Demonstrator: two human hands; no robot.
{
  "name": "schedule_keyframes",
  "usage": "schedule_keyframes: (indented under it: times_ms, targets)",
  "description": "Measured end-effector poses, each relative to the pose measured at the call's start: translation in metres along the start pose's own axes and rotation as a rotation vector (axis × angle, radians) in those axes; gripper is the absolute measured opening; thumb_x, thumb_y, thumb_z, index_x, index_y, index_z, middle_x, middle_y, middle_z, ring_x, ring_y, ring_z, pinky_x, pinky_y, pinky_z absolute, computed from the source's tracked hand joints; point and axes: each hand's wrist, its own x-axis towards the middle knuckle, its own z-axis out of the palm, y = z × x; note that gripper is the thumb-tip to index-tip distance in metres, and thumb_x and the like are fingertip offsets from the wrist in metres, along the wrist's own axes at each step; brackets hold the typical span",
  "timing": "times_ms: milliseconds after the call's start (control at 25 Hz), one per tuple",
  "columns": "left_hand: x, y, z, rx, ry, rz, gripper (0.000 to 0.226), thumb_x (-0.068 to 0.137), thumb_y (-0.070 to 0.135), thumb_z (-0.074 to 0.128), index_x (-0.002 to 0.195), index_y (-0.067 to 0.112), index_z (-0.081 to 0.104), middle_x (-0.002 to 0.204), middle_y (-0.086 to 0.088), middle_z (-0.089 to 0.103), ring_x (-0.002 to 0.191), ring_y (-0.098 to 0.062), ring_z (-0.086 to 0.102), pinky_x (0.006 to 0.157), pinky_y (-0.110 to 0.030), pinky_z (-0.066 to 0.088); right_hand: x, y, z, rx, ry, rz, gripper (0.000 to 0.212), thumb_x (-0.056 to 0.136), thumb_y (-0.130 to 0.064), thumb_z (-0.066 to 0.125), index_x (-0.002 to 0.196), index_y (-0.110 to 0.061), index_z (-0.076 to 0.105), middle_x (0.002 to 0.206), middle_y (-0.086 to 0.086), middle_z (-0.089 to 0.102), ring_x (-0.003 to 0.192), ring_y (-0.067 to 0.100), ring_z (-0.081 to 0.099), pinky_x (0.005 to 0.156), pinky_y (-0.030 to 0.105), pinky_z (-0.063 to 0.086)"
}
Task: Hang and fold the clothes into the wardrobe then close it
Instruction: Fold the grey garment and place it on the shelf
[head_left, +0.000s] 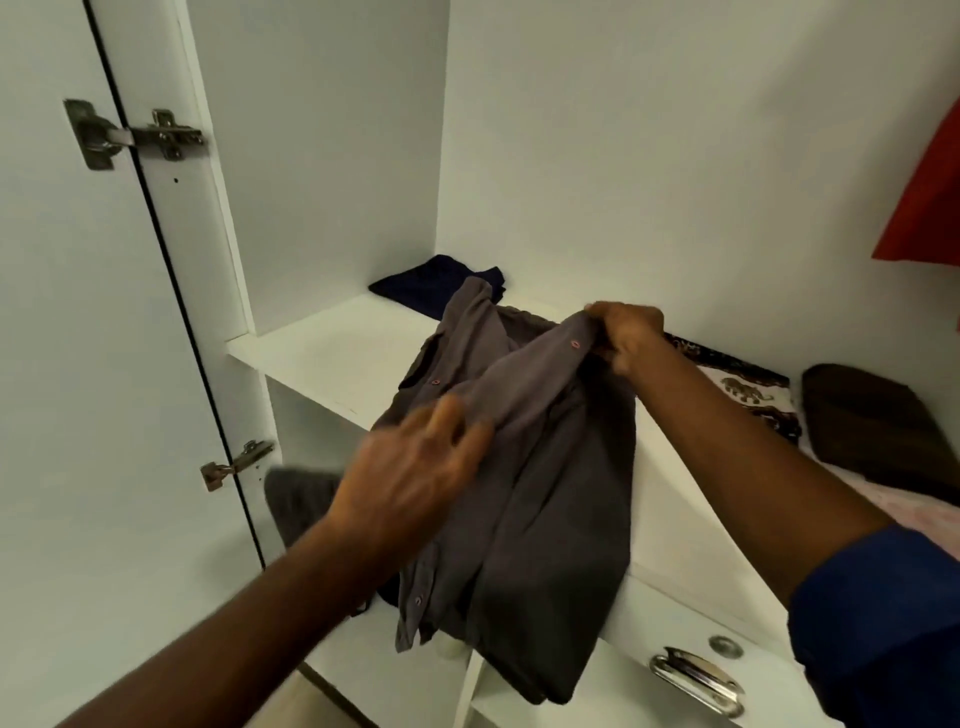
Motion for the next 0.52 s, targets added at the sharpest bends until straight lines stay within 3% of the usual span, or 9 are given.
schedule_keyframes:
  times_ms: [120, 240, 320, 400, 440, 520]
  targets:
    - [-0.034, 0.041, 0.031, -0.2, -0.186, 0.04, 0.056, 0.084, 0.049, 0.066, 0.133, 0.026, 0.05, 0.108, -0.001, 0.06, 0.072, -0.019, 0.066, 0.052, -0.038, 0.058, -0.012, 0.029, -0.022, 0.03, 0.11, 0.017, 0.022, 0.091, -0.001, 0.062, 0.075, -0.016, 0.061, 0.09, 0.01, 0.068, 0.077, 0.022, 0.062, 0.067, 0.033, 0.055]
    - [-0.031, 0.047, 0.037, -0.487, -0.376, -0.175, 0.046, 0.087, 0.076, 0.045, 0.103, 0.036, 0.061, 0.078, 0.014, 0.063, 0.067, -0.005, 0.062, 0.072, -0.03, 0.056, -0.017, 0.049, -0.052, 0.077, 0.121, 0.161, 0.015, 0.086, -0.004, 0.052, 0.082, -0.016, 0.059, 0.086, 0.01, 0.067, 0.071, 0.021, 0.06, 0.058, 0.03, 0.051]
    - [-0.006, 0.037, 0.038, -0.68, -0.197, -0.402, 0.047, 0.089, 0.077, 0.043, 0.082, 0.035, 0.061, 0.06, 0.012, 0.057, 0.058, -0.005, 0.059, 0.063, -0.027, 0.052, -0.015, 0.051, -0.066, 0.106, 0.021, 0.255, 0.011, 0.088, -0.016, 0.059, 0.098, -0.015, 0.064, 0.092, 0.006, 0.067, 0.078, 0.021, 0.063, 0.059, 0.03, 0.051]
    - [0.03, 0.016, 0.047, -0.666, 0.025, -0.602, 0.035, 0.092, 0.065, 0.054, 0.08, 0.034, 0.061, 0.062, 0.014, 0.059, 0.059, -0.001, 0.058, 0.059, -0.024, 0.046, -0.004, 0.05, -0.073, 0.069, -0.056, 0.278, 0.031, 0.092, -0.035, 0.064, 0.118, -0.017, 0.064, 0.109, 0.005, 0.068, 0.09, 0.023, 0.066, 0.062, 0.031, 0.053]
    - [0.051, 0.005, 0.051, -0.658, 0.052, -0.66, 0.03, 0.094, 0.061, 0.056, 0.083, 0.034, 0.062, 0.069, 0.015, 0.061, 0.065, 0.0, 0.058, 0.063, -0.026, 0.047, 0.006, 0.048, -0.073, 0.062, -0.059, 0.276, 0.039, 0.093, -0.04, 0.065, 0.123, -0.016, 0.064, 0.115, 0.006, 0.068, 0.093, 0.023, 0.066, 0.062, 0.031, 0.053]
    - [0.09, -0.013, 0.065, -0.678, -0.068, -0.706, 0.032, 0.096, 0.062, 0.052, 0.089, 0.033, 0.062, 0.082, 0.014, 0.064, 0.077, -0.005, 0.061, 0.077, -0.035, 0.054, 0.022, 0.042, -0.07, 0.103, -0.058, 0.28, 0.041, 0.094, -0.041, 0.067, 0.123, -0.013, 0.063, 0.114, 0.007, 0.068, 0.092, 0.023, 0.067, 0.061, 0.032, 0.054]
